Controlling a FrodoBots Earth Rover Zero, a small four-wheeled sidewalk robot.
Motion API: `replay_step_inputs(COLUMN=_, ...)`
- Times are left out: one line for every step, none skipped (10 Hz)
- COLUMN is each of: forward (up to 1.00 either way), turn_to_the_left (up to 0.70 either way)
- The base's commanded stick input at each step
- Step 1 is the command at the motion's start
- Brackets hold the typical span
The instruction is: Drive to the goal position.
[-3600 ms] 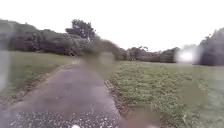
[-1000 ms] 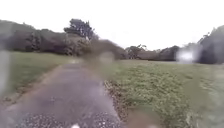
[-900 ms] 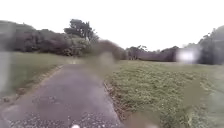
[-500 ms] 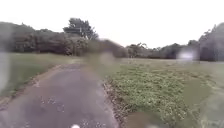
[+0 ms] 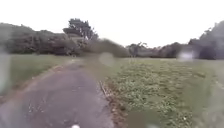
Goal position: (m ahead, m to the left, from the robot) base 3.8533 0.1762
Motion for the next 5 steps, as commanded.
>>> replay_step_inputs(forward=0.7, turn_to_the_left=-0.01)
replay_step_inputs(forward=0.7, turn_to_the_left=-0.01)
replay_step_inputs(forward=0.7, turn_to_the_left=-0.01)
replay_step_inputs(forward=0.7, turn_to_the_left=-0.01)
replay_step_inputs(forward=0.7, turn_to_the_left=-0.01)
